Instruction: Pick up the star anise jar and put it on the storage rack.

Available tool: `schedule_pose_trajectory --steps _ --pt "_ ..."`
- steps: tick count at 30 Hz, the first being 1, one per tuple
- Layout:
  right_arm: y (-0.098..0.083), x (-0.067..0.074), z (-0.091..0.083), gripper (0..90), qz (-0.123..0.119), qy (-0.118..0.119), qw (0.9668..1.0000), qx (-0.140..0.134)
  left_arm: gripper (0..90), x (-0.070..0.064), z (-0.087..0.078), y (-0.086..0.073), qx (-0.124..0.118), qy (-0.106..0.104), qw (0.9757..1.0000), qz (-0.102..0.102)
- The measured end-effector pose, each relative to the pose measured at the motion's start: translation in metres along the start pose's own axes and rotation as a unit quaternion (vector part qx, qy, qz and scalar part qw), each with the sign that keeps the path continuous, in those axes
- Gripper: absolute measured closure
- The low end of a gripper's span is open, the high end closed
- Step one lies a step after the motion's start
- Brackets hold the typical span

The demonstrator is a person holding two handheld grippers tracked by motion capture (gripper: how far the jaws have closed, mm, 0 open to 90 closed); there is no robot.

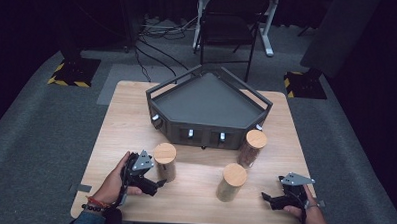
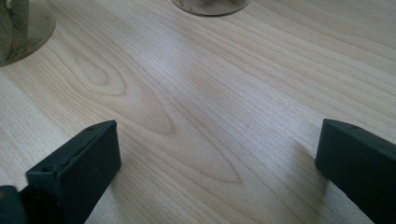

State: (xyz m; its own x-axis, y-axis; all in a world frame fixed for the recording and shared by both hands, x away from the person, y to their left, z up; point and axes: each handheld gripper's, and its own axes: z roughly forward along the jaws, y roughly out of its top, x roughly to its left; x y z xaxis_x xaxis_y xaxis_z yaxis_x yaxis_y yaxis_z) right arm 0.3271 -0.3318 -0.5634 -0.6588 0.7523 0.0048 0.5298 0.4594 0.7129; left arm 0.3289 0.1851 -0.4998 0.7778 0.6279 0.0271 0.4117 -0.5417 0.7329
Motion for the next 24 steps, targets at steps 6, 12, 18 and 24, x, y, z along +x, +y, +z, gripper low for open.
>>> schedule_pose_trajectory --steps 6,12,18,24 --pt "0.000 0.000 0.000 0.0 0.000 0.000 1.0000 0.000 2.5 0.001 0.002 0.008 -0.008 -0.001 1.0000 0.004" --pt "0.000 0.000 0.000 0.0 -0.001 0.000 1.0000 0.000 2.7 0.001 0.005 0.015 -0.013 0.000 0.9999 0.007" --pt "0.000 0.000 0.000 0.0 -0.001 0.000 1.0000 0.000 3.0 0.005 0.005 0.021 -0.022 0.002 0.9998 0.002" --pt "0.000 0.000 0.000 0.0 -0.001 0.001 1.0000 0.000 3.3 0.007 0.008 0.027 -0.023 -0.002 0.9997 0.012"
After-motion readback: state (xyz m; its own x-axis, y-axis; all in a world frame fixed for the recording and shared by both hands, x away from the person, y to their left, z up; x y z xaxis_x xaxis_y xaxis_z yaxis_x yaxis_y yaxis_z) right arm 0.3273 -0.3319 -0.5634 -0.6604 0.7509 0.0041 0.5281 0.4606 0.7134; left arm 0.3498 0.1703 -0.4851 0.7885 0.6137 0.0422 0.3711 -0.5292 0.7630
